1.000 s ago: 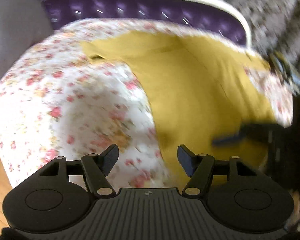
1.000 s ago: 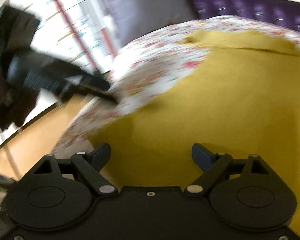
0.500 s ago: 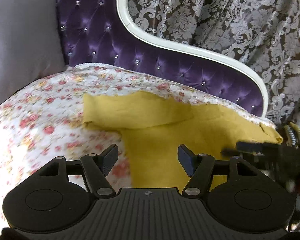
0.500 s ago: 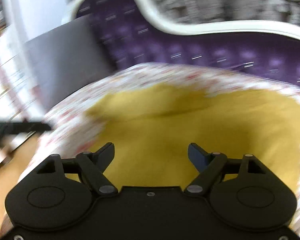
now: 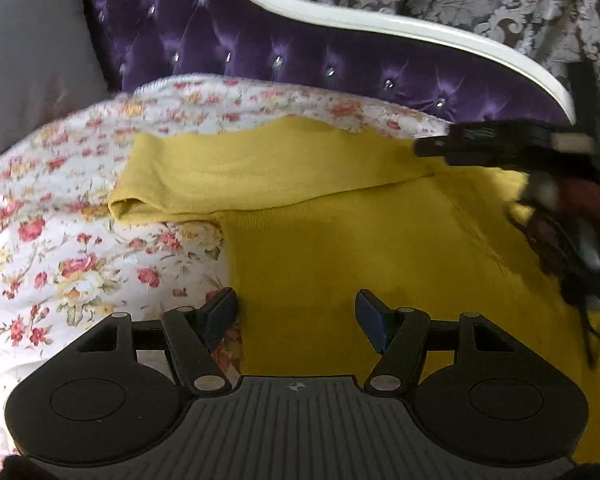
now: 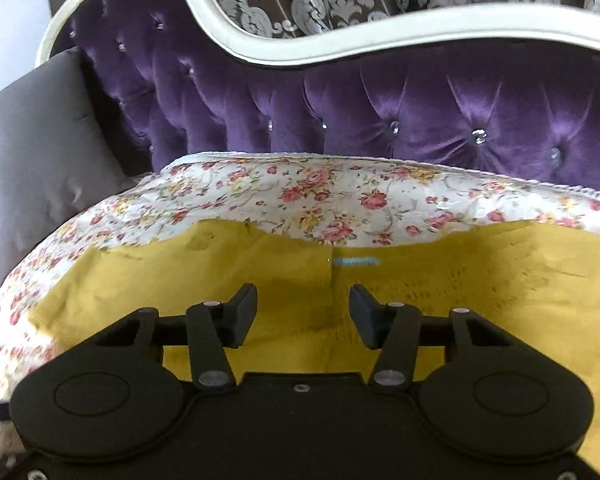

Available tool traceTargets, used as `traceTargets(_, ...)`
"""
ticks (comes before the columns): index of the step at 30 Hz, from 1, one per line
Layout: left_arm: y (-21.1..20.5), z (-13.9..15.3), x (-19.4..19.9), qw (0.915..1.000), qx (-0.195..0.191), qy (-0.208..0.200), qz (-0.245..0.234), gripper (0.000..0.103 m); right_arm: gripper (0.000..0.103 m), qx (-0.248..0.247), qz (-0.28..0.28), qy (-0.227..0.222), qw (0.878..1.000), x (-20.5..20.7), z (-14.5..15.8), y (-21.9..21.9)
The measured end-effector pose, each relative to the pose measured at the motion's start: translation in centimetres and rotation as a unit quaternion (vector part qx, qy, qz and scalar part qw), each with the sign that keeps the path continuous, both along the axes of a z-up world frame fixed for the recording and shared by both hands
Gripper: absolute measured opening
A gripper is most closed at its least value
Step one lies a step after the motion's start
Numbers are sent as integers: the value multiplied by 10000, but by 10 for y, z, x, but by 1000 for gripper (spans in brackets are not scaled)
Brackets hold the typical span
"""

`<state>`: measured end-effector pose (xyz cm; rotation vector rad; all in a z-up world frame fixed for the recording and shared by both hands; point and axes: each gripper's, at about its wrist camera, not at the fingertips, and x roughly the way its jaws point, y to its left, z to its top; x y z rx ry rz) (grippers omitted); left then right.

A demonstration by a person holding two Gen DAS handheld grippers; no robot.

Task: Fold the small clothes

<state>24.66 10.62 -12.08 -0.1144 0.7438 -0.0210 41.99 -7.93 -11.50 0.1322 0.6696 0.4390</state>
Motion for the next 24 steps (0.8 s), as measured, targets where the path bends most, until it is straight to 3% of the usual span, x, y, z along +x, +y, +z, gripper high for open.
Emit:
traceTargets(4,-1,0,-5,10000,-42,-34,-58,71,64,93,-55,207,9997,18,-12,6)
traceTargets(6,0,0,-5,9999,-118,-24,-104,74,75,150,-15,196,9997,20,-18,10)
traceTargets(8,0,1,-7,9998,-155,-10,-132,78,94,103,121,97,9998,20,-21,17)
traceTargets(10,0,1,-3,9996,-228,15,-189,82,103,-149,373,65,9992,19,-24,28)
traceTargets(13,0,0,-2,9995,-274,21,-184,82,103,-683,428,1,9967,16,-23,43)
traceTargets(18,5,0,-2,9988,-472,-14,-136,82,102,-354,516,85,9980,19,-22,33)
traceTargets(21,6,0,-2,9985,-527,-18,-125,82,76,-109,652,48,9978,20,-18,32)
traceTargets(22,5,0,-2,9986,-523,-16,-124,82,63,-65,699,52,9975,20,-17,34)
traceTargets(24,4,1,-2,9986,-506,-15,-127,82,19,203,821,183,9963,24,-16,35)
